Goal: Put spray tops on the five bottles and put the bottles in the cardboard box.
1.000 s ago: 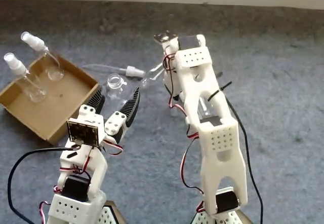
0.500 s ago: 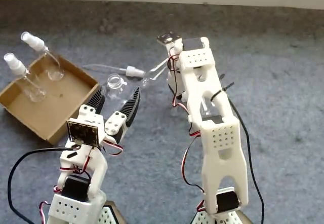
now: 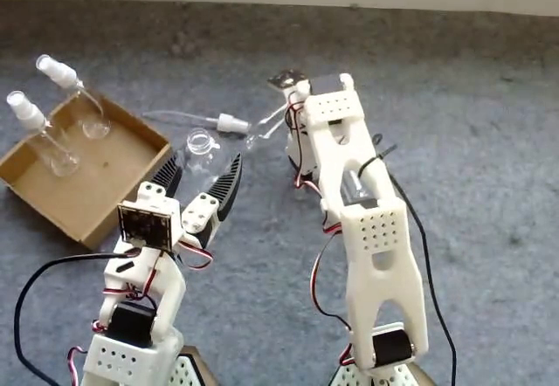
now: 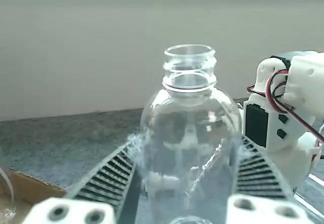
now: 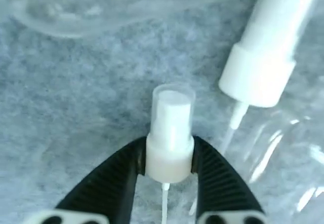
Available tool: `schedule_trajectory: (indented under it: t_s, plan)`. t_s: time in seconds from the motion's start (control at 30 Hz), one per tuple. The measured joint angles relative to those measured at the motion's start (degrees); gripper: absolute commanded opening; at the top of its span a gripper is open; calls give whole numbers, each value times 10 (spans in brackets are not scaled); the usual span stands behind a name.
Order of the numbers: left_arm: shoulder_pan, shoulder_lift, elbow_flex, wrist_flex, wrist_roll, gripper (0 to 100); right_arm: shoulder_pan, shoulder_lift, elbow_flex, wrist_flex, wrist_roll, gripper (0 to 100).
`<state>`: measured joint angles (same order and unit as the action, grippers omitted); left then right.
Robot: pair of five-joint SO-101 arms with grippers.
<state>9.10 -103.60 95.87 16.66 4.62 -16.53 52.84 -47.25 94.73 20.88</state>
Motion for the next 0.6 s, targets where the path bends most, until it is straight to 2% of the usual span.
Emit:
schedule_trajectory:
  t_s: [0.3,0.6]
  plan:
    - [0,0,0,1,0,119,-3,-47,1,31,1,8]
    - [15,0,0,1,0,119,-3,-188,1,52,1,8]
